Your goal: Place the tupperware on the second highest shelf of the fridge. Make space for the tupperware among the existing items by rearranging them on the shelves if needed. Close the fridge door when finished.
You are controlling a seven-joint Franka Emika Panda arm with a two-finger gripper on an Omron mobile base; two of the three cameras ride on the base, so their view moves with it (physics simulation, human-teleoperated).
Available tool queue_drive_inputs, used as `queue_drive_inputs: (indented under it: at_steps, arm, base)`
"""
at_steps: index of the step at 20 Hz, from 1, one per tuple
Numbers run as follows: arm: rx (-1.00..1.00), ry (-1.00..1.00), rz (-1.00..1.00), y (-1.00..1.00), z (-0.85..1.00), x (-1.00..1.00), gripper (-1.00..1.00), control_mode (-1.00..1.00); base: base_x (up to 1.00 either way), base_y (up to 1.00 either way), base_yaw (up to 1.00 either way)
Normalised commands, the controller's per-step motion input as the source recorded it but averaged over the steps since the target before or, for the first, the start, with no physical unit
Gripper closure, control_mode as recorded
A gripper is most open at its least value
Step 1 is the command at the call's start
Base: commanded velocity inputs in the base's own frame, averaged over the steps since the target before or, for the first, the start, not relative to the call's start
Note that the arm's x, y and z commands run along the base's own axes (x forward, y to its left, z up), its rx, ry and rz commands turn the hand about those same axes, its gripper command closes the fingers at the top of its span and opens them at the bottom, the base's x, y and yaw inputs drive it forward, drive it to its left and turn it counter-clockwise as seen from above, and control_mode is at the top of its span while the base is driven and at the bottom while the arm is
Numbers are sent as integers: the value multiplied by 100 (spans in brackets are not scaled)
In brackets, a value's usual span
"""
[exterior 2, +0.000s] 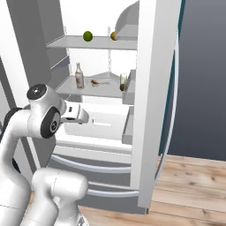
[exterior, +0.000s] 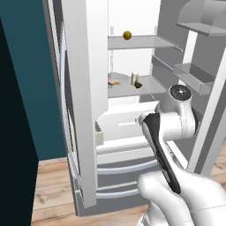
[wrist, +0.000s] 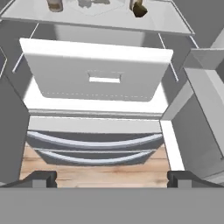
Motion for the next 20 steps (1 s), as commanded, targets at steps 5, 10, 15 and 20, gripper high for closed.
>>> queue_drive_inputs:
  at_steps: [5, 10, 15, 20]
  arm:
    - [-24, 0, 23, 75, -3, -43, -100, -100]
    - [-22, 0, 18, 62, 0, -52, -100, -100]
    - [-21, 0, 18, 70, 0, -61, -100, -100]
    - [-28, 1, 14, 99, 0, -32, -100, -100]
  base:
    - [0, 0, 0]
    - [0, 0, 0]
    - [0, 0, 0]
    - [0, 0, 0]
